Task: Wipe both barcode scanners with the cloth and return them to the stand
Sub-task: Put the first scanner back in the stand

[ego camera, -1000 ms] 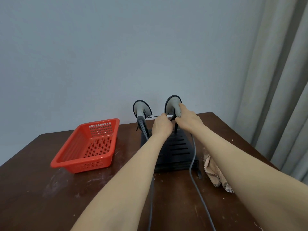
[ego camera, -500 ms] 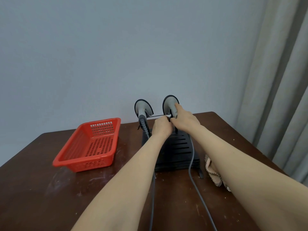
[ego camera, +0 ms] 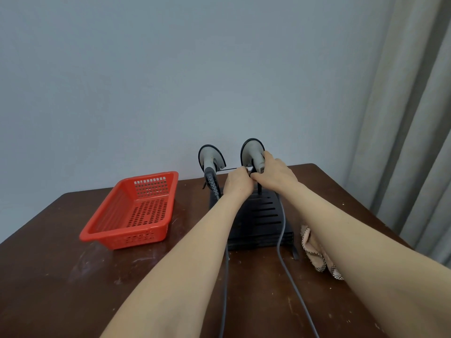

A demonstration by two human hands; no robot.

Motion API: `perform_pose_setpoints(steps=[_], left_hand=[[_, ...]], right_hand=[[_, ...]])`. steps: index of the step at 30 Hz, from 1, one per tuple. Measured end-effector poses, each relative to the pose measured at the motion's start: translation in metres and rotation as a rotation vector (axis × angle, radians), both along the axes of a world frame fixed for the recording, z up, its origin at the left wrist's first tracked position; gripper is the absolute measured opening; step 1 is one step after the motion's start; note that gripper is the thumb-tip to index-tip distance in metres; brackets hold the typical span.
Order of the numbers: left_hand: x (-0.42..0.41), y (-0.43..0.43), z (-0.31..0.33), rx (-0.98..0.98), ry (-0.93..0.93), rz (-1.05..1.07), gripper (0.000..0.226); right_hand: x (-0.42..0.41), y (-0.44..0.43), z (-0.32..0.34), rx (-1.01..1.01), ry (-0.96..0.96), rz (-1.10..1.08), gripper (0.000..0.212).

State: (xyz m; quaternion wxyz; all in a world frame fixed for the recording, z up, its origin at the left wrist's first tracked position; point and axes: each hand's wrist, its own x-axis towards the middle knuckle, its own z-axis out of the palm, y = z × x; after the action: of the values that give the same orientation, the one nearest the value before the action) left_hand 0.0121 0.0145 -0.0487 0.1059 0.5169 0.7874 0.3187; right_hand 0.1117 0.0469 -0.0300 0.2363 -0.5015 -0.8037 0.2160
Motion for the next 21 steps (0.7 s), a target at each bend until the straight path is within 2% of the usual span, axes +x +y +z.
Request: perform_pose_setpoints(steps=[14, 21], left_hand=[[-0.003, -0.022, 0.027, 0.019, 0.084, 0.021, 0.039], [-0.009, -0.043, 0.053, 0.172, 0.043, 0.021, 0.050]], right_hand=[[-0.001, -0.011, 0.009, 0.039, -0.013, -0.015, 0.066], [0.003, -0.025, 0.020, 0.091, -0.029, -0.032, 0.061]])
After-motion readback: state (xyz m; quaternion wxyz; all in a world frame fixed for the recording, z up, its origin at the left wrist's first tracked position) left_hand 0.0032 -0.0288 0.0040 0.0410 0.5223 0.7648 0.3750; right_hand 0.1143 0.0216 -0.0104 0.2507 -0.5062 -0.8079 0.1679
